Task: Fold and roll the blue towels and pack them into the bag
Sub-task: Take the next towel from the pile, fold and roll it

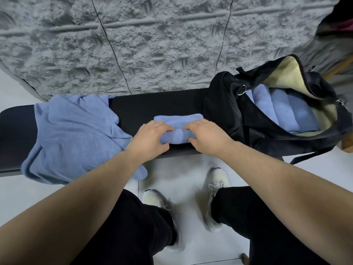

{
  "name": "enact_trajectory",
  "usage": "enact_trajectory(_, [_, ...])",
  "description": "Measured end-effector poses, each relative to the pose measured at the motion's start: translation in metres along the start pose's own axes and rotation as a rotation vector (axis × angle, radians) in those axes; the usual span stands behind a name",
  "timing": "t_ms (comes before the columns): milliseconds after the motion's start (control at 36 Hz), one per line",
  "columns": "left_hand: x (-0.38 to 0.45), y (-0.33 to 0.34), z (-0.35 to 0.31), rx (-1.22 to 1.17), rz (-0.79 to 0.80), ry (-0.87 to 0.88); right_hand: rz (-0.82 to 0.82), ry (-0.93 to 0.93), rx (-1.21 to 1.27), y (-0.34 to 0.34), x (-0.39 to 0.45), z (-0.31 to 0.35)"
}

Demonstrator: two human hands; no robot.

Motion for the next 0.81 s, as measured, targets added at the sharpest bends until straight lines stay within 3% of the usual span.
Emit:
enact_trajectory(333, [-0.003,0.007,0.001,-0.059,0.128,-0.046,0.071,0.033,0.131,0.001,-0.010,0.001])
enact_trajectory(472, [-0.001,0.003,-0.006,-0.061,0.169,-0.114,0.000,0.036,0.030,0.007,-0.008,0.003])
enact_trajectory(639, [0.003,0.002,-0.007,-0.098,0.193,-0.169,-0.253,-0.159,0.013,0.005,-0.010,0.011])
enact_trajectory(806, [0.007,0.003,-0.005,-0.089,0.174,-0.165,-0.162,-0.143,0.015,0.003,-0.007,0.012])
Point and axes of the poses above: each hand's wrist, its own x-axis towards the middle knuckle, its own y-axis out of the palm, z = x × y, the point moved 3 cm from there along x, towards the middle knuckle, and after that the axes turned 12 degrees about z, right-handed, at the moved point
